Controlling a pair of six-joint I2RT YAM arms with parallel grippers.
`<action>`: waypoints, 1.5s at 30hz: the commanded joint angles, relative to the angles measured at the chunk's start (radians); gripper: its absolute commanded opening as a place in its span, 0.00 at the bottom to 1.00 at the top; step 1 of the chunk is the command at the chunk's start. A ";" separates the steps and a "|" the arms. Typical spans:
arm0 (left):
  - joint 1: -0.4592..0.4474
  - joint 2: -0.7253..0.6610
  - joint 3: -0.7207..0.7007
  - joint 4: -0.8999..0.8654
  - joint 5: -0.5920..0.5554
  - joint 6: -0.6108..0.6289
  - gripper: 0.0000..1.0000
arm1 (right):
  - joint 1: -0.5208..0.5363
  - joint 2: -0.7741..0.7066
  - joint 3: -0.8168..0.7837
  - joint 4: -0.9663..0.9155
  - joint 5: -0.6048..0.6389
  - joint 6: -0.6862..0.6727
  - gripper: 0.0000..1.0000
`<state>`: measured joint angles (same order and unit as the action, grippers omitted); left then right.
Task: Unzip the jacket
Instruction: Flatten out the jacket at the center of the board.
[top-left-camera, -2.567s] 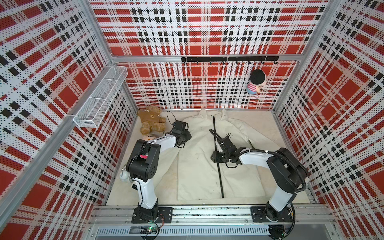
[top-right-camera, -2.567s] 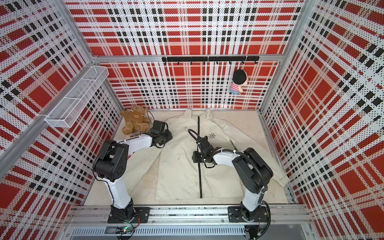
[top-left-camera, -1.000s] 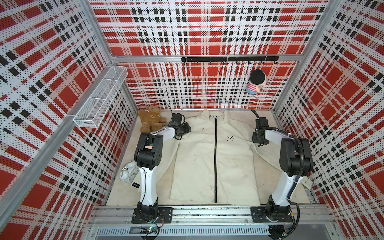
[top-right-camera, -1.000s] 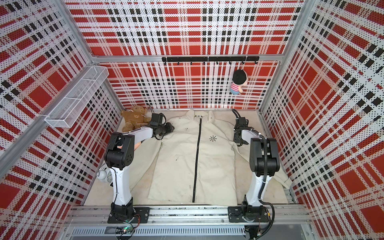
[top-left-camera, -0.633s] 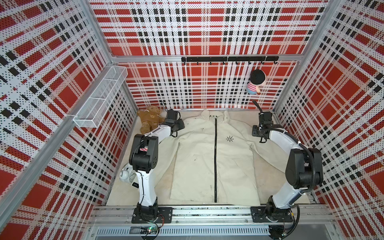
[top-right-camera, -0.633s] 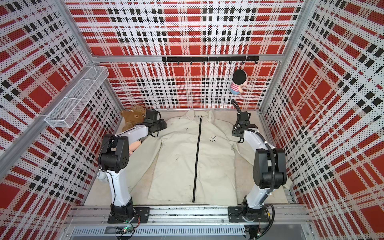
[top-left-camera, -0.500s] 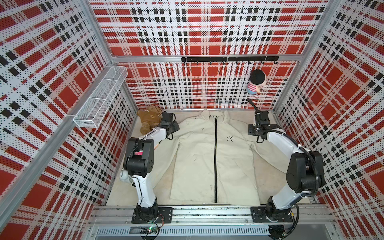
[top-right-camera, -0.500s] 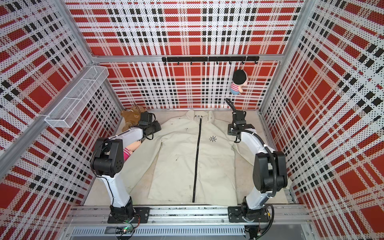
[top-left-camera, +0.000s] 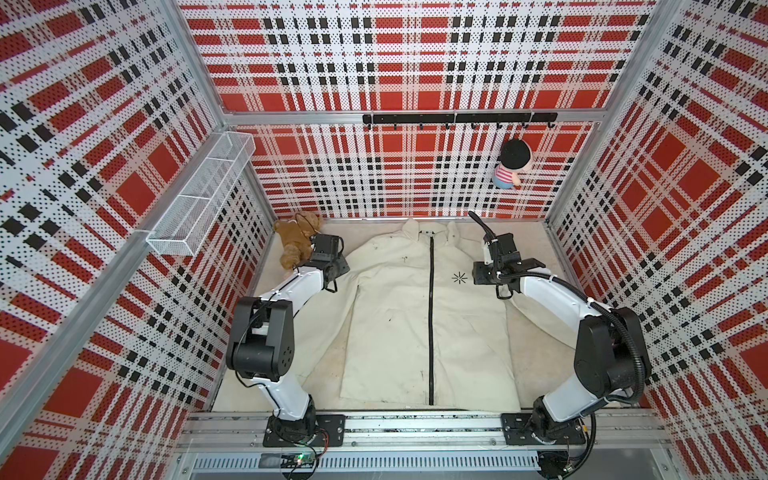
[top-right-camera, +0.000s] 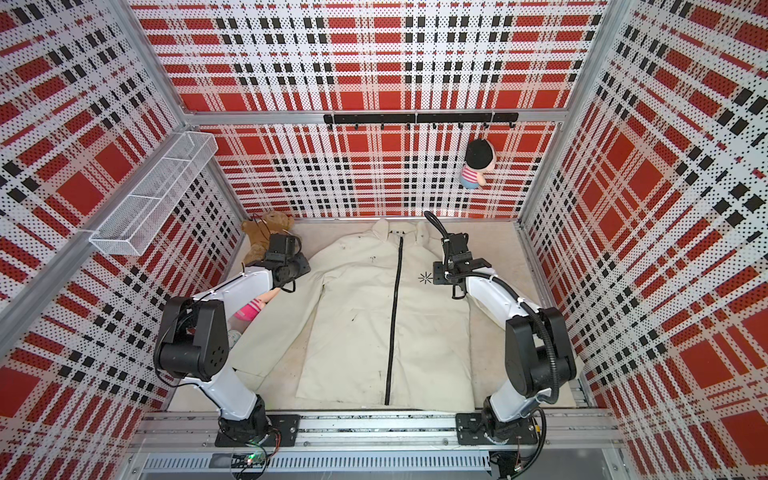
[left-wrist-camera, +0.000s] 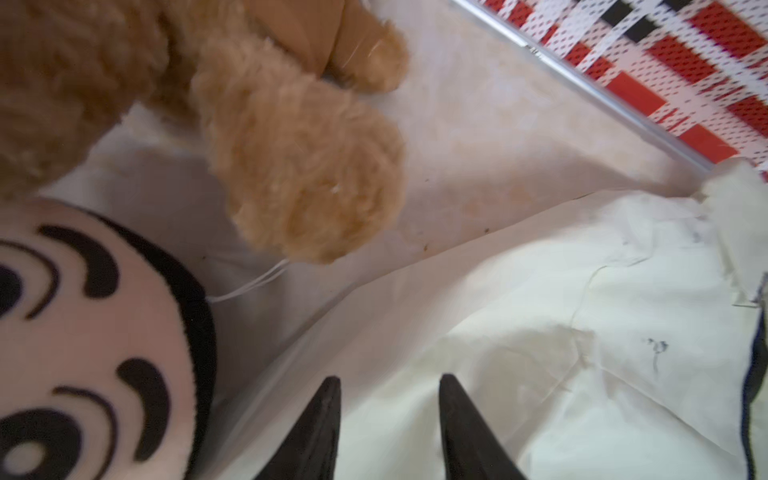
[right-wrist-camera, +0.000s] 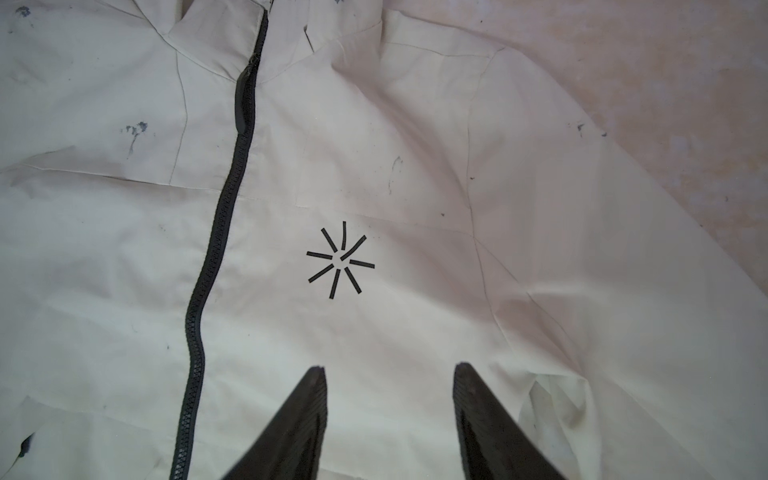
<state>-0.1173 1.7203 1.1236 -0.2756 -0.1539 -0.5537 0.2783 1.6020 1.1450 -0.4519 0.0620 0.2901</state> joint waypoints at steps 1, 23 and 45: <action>0.008 -0.001 -0.006 0.018 0.047 -0.009 0.42 | -0.004 -0.049 -0.024 0.027 -0.013 0.018 0.53; -0.060 0.227 0.141 0.083 0.141 0.012 0.40 | 0.260 0.218 0.037 0.211 -0.175 0.206 0.60; -0.029 0.274 0.103 0.128 0.189 0.033 0.39 | 0.282 0.343 0.052 -0.067 0.256 0.069 0.24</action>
<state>-0.1516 1.9858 1.2427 -0.1574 0.0235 -0.5434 0.5983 1.9362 1.2129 -0.4103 0.2001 0.4332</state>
